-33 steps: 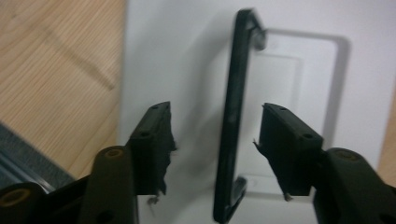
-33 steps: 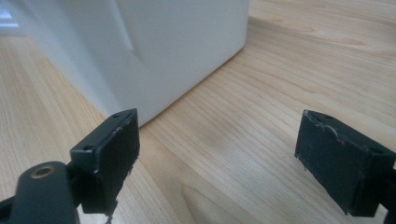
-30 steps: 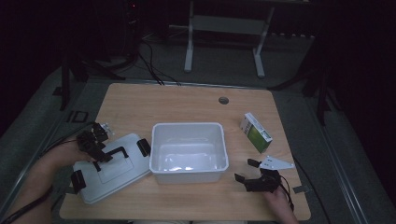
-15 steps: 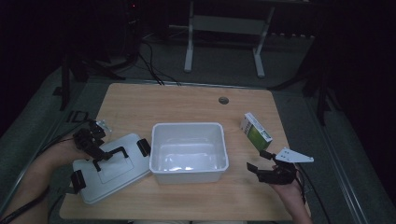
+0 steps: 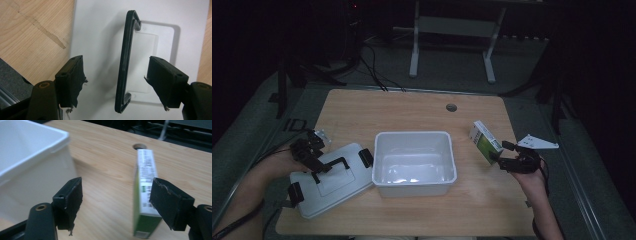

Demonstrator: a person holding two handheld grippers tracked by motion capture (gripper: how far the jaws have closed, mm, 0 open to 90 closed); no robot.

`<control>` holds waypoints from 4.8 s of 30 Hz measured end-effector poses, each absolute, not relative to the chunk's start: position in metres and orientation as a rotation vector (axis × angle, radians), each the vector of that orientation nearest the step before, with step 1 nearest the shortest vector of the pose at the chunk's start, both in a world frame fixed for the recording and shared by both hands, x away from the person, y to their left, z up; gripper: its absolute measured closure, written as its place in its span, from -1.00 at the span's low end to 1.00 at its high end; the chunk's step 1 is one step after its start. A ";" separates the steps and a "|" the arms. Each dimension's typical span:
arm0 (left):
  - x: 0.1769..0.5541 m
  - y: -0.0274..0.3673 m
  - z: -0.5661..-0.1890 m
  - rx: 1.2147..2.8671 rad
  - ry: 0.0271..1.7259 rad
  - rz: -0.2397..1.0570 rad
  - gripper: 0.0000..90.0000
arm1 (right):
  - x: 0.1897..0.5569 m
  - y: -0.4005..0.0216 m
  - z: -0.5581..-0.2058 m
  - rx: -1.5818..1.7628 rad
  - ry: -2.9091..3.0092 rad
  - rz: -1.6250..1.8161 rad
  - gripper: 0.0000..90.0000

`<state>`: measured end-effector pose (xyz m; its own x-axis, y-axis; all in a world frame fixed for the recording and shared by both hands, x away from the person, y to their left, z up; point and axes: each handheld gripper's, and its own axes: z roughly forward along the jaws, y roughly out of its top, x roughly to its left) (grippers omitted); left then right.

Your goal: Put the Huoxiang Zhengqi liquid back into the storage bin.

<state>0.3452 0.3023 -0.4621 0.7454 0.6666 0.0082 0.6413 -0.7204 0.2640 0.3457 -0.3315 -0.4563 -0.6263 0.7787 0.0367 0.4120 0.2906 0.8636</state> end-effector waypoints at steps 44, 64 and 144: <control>0.349 0.294 -0.467 2.727 1.025 0.122 -0.33 | 0.438 -0.307 -0.473 1.345 2.423 0.730 0.17; 0.350 0.290 -0.475 2.743 1.016 0.108 -0.33 | 0.460 -0.288 -0.464 1.346 2.597 0.449 0.35; 0.348 0.288 -0.471 2.764 1.026 0.071 -0.34 | 0.363 -0.216 -0.316 0.611 2.763 0.848 0.41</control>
